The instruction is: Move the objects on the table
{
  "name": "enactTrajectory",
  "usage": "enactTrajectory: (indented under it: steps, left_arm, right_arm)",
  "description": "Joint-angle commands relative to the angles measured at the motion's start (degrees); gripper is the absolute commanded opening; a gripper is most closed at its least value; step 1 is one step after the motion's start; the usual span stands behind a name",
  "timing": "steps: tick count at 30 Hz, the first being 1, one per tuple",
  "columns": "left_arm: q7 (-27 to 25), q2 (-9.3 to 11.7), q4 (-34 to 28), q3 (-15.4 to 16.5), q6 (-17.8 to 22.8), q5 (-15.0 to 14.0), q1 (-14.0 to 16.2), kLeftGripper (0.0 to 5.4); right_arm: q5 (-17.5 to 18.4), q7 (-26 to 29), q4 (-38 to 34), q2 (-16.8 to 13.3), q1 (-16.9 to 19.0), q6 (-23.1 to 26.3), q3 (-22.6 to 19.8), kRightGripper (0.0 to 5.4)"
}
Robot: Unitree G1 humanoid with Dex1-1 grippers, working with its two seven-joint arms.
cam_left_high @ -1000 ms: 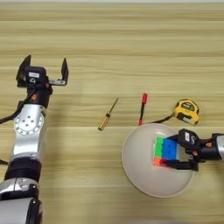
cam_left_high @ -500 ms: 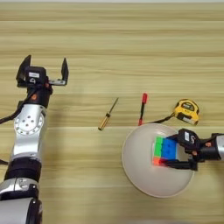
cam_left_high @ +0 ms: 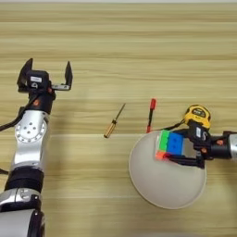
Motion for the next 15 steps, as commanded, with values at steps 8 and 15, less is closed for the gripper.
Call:
enactTrajectory:
  steps: [8, 15]
  left_arm:
    - [-4.9, 0.4, -1.0, -4.0, 1.6, 1.6, 1.0, 5.40]
    - [-19.0, 2.0, -7.5, -11.2, 3.2, 0.0, 5.5, 5.40]
  right_arm:
    - [2.2, 0.8, -5.4, -1.1, -2.8, 3.5, -1.5, 3.32]
    - [3.6, 1.5, -9.5, -1.8, -2.4, 6.1, -1.7, 3.32]
